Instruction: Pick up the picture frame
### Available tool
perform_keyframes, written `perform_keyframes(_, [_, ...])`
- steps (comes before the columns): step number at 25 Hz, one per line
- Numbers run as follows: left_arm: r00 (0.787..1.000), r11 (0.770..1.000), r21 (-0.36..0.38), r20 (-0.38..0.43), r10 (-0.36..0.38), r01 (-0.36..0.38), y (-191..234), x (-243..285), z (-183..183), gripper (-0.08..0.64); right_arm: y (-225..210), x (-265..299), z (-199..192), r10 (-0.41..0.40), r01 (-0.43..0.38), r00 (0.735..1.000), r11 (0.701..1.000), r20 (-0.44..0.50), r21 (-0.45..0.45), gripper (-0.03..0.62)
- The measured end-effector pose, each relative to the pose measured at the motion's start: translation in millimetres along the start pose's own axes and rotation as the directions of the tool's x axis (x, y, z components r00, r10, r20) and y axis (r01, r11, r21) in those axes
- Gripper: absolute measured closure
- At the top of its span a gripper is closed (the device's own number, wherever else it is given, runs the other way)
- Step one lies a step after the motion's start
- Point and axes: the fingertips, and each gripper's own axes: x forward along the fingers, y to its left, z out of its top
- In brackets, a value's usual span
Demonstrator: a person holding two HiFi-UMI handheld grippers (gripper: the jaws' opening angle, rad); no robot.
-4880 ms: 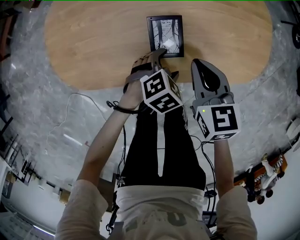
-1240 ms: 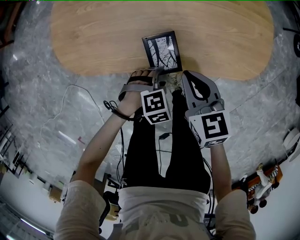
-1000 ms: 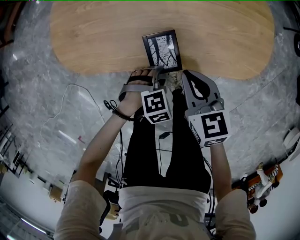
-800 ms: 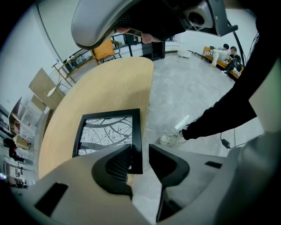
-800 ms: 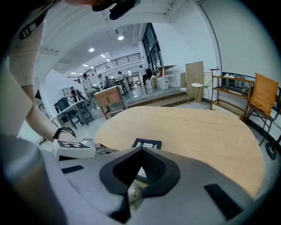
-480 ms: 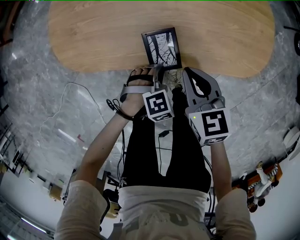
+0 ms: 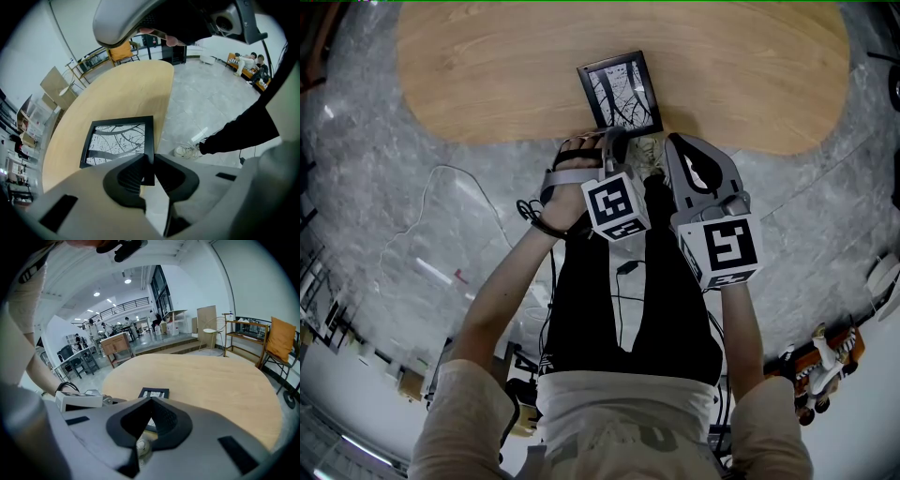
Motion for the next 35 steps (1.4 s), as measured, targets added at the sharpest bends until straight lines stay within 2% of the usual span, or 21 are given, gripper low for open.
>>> perform_keyframes(7, [1.000, 0.993, -0.117, 0.026, -0.009, 0.012, 7, -9, 12, 0.488, -6, -11, 5, -0.007, 0.008, 1.000, 1.000, 0.017, -0.008, 0.588])
perform_keyframes(12, [0.998, 0.970, -0.242, 0.060, 0.020, -0.005, 40, -27, 16, 0.488, -3, -12, 25, -0.017, 0.018, 0.999, 0.999, 0.035, -0.027, 0.588])
perform_keyframes(16, [0.992, 0.948, -0.316, 0.099, 0.072, -0.037, 76, -57, 35, 0.488, -12, -25, 68, -0.047, 0.053, 0.995, 0.997, 0.090, -0.058, 0.588])
perform_keyframes(21, [0.971, 0.895, -0.440, 0.171, 0.169, -0.078, 130, -131, 65, 0.488, -21, -57, 145, -0.129, 0.148, 0.972, 0.986, 0.196, -0.083, 0.588])
perform_keyframes(25, [0.918, 0.846, -0.517, 0.258, 0.300, -0.131, 187, -206, 102, 0.488, -26, -92, 219, -0.158, 0.199, 0.935, 0.975, 0.318, -0.101, 0.588])
perform_keyframes(27, [0.884, 0.814, -0.563, 0.299, 0.360, -0.140, 207, -254, 120, 0.488, -23, -119, 254, -0.164, 0.207, 0.916, 0.975, 0.366, -0.084, 0.588])
perform_keyframes(29, [0.843, 0.781, -0.607, 0.335, 0.420, -0.148, 224, -306, 135, 0.488, -21, -150, 286, -0.205, 0.247, 0.893, 0.967, 0.401, -0.056, 0.588])
perform_keyframes(32, [0.763, 0.728, -0.664, 0.379, 0.524, -0.170, 251, -382, 154, 0.488, -19, -196, 333, -0.266, 0.299, 0.841, 0.954, 0.470, 0.006, 0.588])
perform_keyframes(35, [0.666, 0.679, -0.720, 0.436, 0.604, -0.144, 271, -457, 168, 0.488, -5, -241, 375, -0.272, 0.289, 0.788, 0.956, 0.553, 0.059, 0.588])
